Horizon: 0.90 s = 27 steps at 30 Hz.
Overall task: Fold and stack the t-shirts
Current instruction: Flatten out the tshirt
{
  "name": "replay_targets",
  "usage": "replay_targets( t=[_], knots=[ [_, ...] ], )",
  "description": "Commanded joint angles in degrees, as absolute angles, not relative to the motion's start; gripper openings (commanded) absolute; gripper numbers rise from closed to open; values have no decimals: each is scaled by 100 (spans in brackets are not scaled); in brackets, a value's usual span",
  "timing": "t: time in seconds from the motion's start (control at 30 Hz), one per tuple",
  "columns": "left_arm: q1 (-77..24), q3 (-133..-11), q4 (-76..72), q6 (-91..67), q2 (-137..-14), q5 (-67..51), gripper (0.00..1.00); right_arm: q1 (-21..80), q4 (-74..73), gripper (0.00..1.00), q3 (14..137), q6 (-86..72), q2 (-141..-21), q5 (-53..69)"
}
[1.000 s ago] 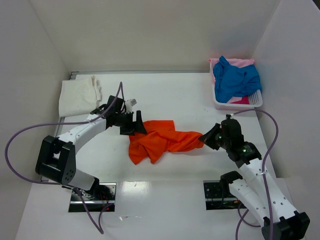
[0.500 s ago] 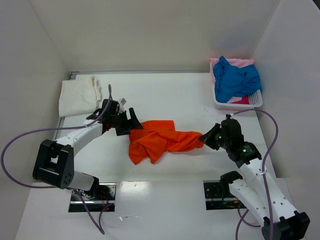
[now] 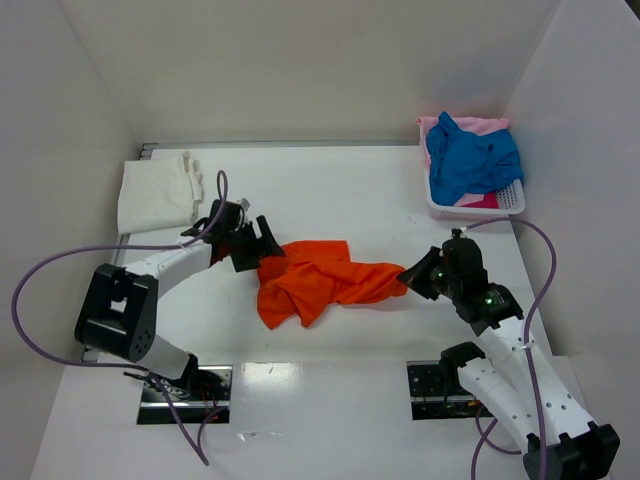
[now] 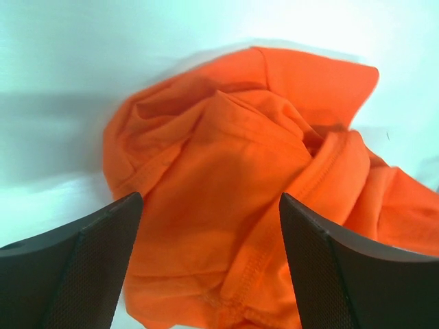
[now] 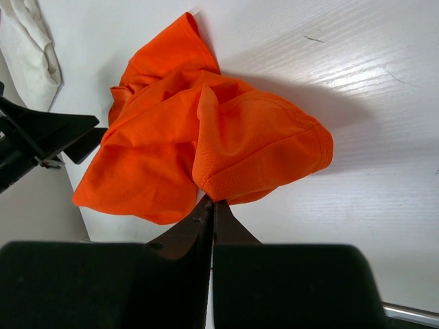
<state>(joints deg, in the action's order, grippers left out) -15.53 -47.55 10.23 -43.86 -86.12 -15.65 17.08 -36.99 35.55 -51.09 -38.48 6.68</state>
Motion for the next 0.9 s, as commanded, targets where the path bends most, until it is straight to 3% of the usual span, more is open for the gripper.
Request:
replay_targets(
  t=[0.0, 0.3, 0.57, 0.67, 0.87],
  knots=[
    [-1547, -4658, 800, -4482, -8710, -1239, 87, 1670, -3639, 0, 3747, -5027, -3850, 633],
    [-1547, -4764, 747, -4483, -9193, -1125, 80, 1670, -3586, 0, 3762, -5027, -3902, 633],
    [-1547, -4764, 686, -4482, -9246, -1072, 32, 1670, -3586, 0, 3762, -5027, -3902, 633],
    [-1547, -4825, 748, -4430, -9175, -1072, 4, 1670, -3586, 0, 3762, -5027, -3902, 633],
    [-1547, -5077, 1139, -4310, -8627, -835, 0, 1670, -3533, 0, 3762, -5080, -3902, 633]
  ],
)
